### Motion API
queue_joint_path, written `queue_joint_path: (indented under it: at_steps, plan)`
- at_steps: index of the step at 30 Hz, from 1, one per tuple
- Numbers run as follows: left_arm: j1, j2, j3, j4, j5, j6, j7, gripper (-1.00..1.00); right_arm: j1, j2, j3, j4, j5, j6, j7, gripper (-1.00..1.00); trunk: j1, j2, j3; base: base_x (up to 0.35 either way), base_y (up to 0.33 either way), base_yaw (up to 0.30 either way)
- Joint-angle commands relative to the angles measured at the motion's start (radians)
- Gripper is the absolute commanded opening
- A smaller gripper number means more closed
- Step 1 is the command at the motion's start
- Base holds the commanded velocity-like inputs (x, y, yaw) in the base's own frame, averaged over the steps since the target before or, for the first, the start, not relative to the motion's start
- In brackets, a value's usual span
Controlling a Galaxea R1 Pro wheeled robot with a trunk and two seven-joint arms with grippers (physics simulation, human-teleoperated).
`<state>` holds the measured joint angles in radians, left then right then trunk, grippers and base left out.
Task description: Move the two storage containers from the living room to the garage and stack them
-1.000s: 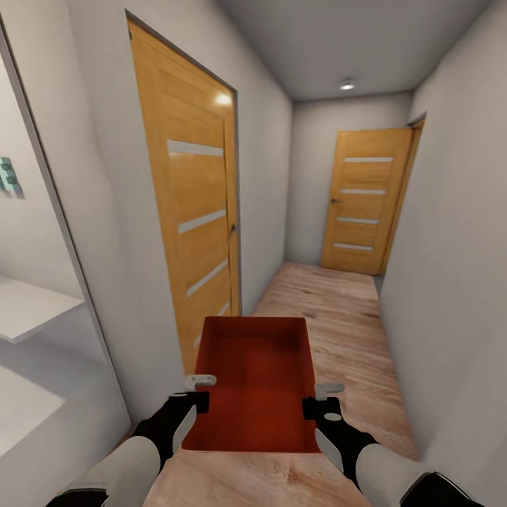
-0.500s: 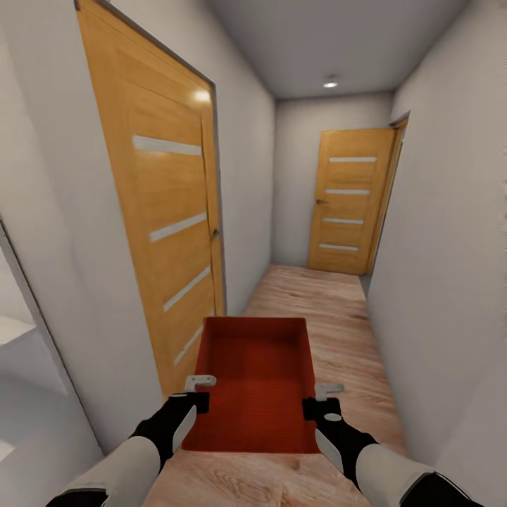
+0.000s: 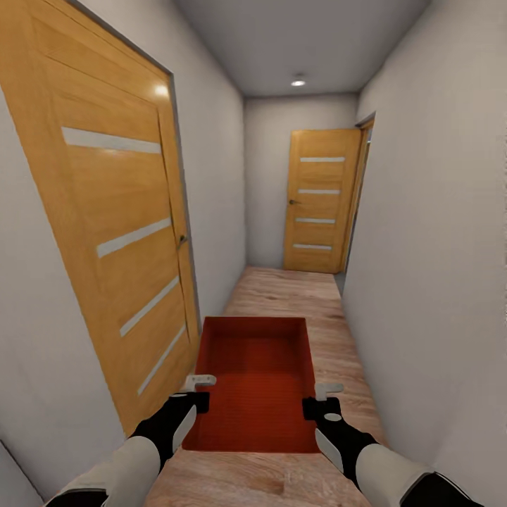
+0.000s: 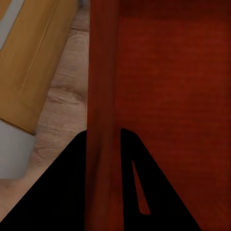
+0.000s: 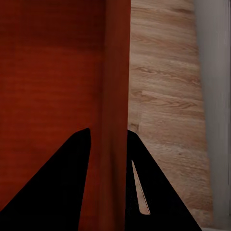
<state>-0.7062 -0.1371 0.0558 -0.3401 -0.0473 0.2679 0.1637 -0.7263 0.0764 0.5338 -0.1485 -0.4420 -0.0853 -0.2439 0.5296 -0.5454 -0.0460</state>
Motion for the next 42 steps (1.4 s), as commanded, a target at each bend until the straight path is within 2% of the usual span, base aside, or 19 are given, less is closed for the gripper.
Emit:
queue_joint_path:
  at_steps: [1,24,42]
  plan:
    - [-0.001,0.001,0.026,-0.053,-0.02,0.008,0.003,-1.0,-0.001,-0.001,0.008,0.006,-0.014,-0.005,-0.002,-1.0,0.001,-0.002,-0.002,0.322,0.0,-0.22]
    - [-0.001,0.001,0.026,-0.053,-0.02,0.008,0.003,-1.0,-0.001,-0.001,0.008,0.006,-0.014,-0.005,-0.002,-1.0,0.001,-0.002,-0.002,0.322,0.0,-0.02]
    - [-0.001,0.001,0.026,-0.053,-0.02,0.008,0.003,-1.0,-0.001,0.0,0.008,0.006,-0.014,-0.005,-0.002,-1.0,0.001,-0.002,-0.002,0.322,0.0,-0.234]
